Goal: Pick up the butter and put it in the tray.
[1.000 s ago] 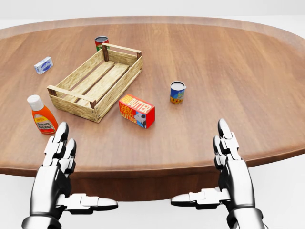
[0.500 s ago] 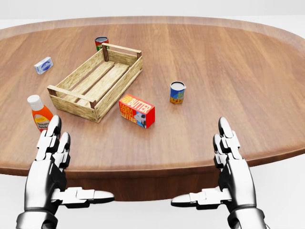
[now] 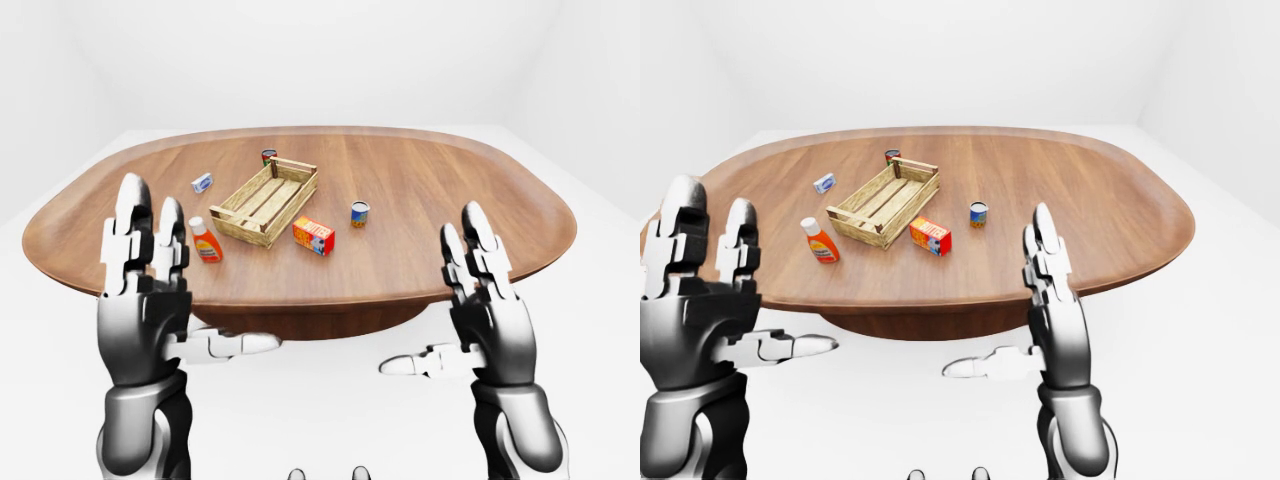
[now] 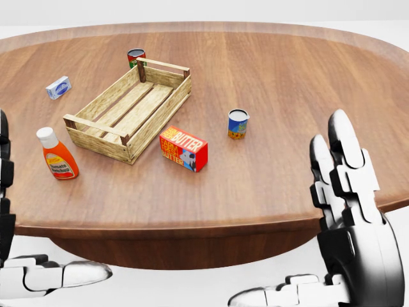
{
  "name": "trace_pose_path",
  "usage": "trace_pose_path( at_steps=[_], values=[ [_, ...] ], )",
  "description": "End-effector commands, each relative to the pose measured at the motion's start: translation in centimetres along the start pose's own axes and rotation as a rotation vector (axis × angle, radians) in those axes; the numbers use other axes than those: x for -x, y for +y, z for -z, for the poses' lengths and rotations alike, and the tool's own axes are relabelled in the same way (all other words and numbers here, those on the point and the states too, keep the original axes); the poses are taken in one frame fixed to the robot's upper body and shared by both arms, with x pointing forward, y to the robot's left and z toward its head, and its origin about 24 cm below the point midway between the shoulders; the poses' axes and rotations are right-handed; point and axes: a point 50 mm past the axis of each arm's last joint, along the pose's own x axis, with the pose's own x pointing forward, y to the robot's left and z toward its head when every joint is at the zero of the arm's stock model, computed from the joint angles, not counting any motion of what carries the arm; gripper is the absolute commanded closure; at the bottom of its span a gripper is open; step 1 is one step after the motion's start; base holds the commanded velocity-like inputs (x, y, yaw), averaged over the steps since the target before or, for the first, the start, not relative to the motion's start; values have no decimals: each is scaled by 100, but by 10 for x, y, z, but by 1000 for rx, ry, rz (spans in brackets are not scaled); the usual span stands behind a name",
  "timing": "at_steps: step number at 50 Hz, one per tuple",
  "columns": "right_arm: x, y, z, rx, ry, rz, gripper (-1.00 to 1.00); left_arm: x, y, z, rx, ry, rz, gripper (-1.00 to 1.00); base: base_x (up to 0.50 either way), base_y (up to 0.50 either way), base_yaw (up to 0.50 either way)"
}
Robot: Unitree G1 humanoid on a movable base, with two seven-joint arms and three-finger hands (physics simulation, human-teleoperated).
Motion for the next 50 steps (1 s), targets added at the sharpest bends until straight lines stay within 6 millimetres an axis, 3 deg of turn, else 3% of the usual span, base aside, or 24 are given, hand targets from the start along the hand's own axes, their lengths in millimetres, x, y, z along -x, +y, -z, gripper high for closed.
trace_pose_path(
  at_steps=[1, 8, 18, 50],
  values=[
    [6, -1, -35, -12, -142, 14, -100, -1, 1, -18, -7, -86, -27, -100, 0, 0, 0],
    [6, -4, -35, -36, -143, 23, -100, -1, 3, -24, 8, -115, -35, -100, 0, 0, 0],
    [4, -6, -29, -69, -125, 27, -100, -3, 2, -13, -7, -69, -28, -100, 0, 0, 0],
    [5, -4, -28, -70, -116, 23, -100, -1, 1, -15, -7, -68, -23, -100, 16, 0, 0]
  ],
)
